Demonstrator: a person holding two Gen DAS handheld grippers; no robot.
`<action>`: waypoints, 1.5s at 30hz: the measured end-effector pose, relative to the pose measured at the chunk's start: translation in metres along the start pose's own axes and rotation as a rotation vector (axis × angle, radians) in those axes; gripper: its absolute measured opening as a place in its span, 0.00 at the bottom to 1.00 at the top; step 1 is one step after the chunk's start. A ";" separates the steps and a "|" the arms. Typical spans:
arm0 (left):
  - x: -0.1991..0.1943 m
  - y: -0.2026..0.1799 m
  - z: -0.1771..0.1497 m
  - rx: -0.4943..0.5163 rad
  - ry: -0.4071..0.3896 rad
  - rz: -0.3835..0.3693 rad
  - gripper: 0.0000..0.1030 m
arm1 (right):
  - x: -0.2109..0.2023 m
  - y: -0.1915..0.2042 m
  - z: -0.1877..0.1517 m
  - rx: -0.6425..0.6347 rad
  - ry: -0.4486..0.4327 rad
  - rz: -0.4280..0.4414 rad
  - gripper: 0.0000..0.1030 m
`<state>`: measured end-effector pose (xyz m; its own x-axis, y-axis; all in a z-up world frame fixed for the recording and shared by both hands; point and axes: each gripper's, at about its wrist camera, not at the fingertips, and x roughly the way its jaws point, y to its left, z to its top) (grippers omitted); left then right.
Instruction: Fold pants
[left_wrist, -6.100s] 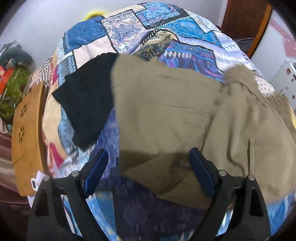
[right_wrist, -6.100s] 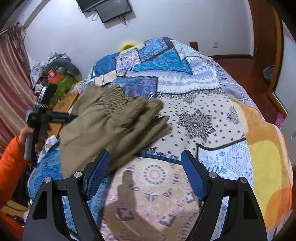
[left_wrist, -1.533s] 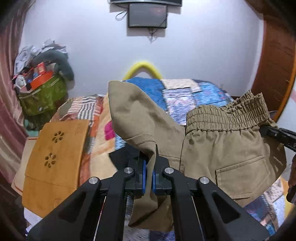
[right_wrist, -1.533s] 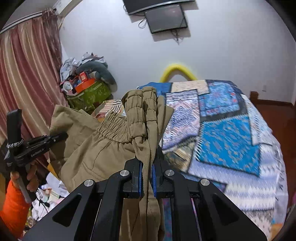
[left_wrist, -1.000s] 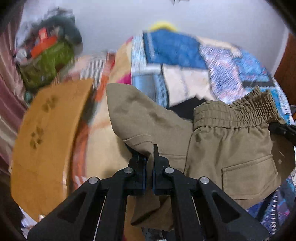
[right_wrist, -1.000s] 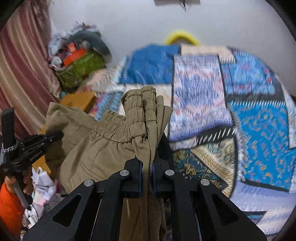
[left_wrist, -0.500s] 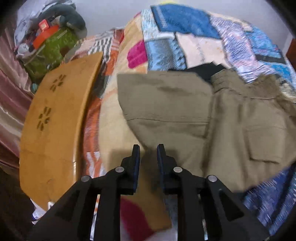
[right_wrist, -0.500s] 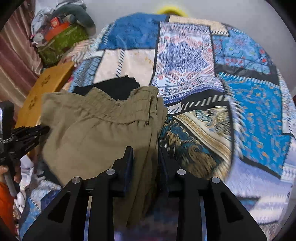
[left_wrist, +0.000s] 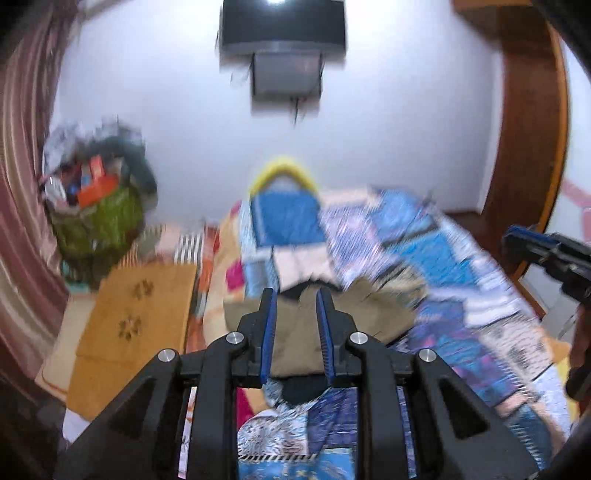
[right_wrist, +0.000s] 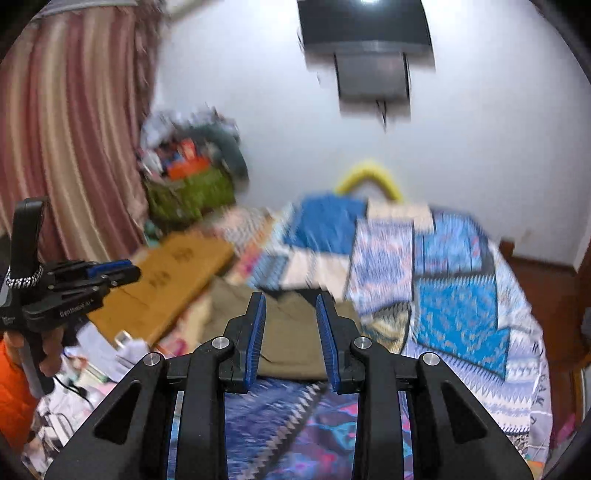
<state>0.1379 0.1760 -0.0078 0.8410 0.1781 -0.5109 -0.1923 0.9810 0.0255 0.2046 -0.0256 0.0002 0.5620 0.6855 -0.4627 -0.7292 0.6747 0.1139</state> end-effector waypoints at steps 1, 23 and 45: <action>-0.024 -0.006 0.003 0.005 -0.050 -0.007 0.22 | -0.013 0.008 0.001 -0.006 -0.035 0.007 0.25; -0.185 -0.032 -0.032 -0.037 -0.359 -0.020 0.95 | -0.142 0.083 -0.018 -0.018 -0.369 -0.095 1.00; -0.180 -0.037 -0.037 -0.036 -0.354 -0.017 1.00 | -0.141 0.082 -0.033 -0.006 -0.334 -0.115 1.00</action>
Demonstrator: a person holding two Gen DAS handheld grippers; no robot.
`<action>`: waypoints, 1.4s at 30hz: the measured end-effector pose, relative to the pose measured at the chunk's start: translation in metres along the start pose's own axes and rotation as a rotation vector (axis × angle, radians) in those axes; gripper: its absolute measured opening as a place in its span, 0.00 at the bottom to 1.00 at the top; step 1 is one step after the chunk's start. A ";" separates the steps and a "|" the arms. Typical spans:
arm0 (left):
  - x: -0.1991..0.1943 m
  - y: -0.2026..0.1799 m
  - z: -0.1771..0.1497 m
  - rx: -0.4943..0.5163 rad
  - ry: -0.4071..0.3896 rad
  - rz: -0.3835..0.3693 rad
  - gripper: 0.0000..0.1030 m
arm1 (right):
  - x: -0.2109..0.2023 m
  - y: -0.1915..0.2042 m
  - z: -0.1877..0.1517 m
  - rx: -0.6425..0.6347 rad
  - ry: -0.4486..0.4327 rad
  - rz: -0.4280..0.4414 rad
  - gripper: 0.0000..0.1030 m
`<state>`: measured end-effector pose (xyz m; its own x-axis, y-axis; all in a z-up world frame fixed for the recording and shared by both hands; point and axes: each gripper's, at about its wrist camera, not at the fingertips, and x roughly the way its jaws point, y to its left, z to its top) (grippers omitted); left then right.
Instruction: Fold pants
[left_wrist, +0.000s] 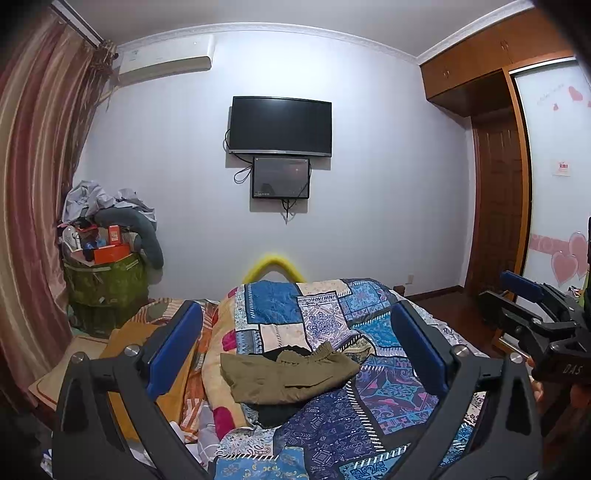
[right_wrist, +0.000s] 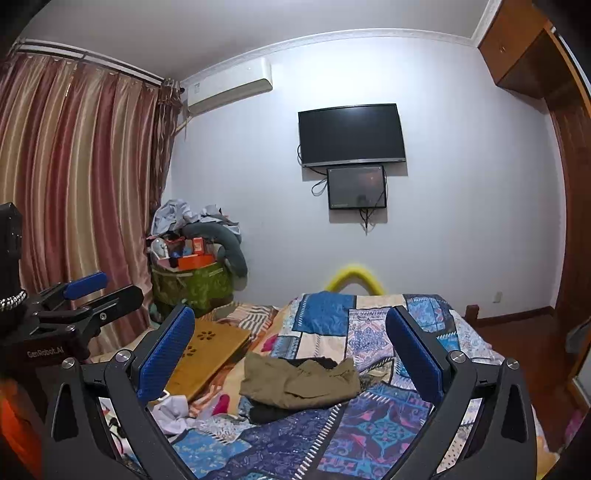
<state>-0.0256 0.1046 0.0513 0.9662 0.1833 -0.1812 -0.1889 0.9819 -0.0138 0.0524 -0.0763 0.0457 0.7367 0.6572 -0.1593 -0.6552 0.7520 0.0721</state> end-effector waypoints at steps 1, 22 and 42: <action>0.000 0.000 0.000 -0.001 0.002 -0.002 1.00 | 0.000 0.000 0.000 0.000 0.002 -0.001 1.00; 0.009 0.003 -0.004 -0.009 0.022 -0.015 1.00 | -0.005 -0.006 0.005 0.018 0.009 -0.014 1.00; 0.015 0.004 -0.007 0.000 0.032 -0.046 1.00 | -0.007 -0.006 0.005 0.020 0.003 -0.023 1.00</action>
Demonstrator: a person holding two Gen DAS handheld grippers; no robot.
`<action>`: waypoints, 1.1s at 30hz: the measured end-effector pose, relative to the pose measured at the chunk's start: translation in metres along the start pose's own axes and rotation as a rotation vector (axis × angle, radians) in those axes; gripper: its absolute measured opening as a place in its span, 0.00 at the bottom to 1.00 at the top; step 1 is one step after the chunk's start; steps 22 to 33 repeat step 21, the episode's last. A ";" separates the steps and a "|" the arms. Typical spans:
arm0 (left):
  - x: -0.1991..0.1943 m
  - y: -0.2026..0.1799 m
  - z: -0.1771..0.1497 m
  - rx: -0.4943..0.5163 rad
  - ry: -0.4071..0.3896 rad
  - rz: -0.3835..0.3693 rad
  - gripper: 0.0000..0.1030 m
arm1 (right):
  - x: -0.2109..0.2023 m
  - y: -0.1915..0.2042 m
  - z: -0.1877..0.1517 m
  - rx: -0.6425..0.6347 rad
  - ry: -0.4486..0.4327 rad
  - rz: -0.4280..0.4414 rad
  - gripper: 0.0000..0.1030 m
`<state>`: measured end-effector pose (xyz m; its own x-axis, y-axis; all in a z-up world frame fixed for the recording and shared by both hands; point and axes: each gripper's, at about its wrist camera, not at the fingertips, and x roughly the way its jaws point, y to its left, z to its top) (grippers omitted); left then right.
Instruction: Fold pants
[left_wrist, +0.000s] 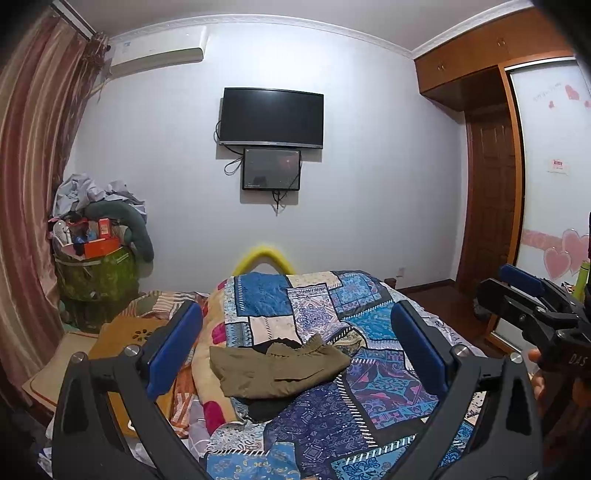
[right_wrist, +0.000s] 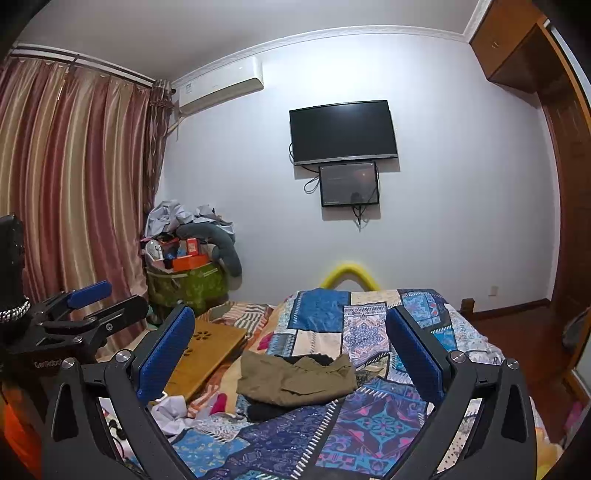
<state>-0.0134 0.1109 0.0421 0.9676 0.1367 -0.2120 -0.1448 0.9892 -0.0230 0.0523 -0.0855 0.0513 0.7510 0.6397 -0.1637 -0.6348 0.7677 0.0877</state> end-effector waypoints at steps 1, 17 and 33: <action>0.001 0.000 0.000 0.000 0.001 -0.002 1.00 | 0.000 0.000 0.000 0.000 -0.001 -0.002 1.00; 0.006 0.001 -0.003 -0.005 0.023 -0.023 1.00 | 0.001 0.003 -0.002 0.015 0.005 -0.021 1.00; 0.007 0.002 -0.003 -0.008 0.025 -0.024 1.00 | 0.002 0.003 -0.003 0.017 0.008 -0.023 1.00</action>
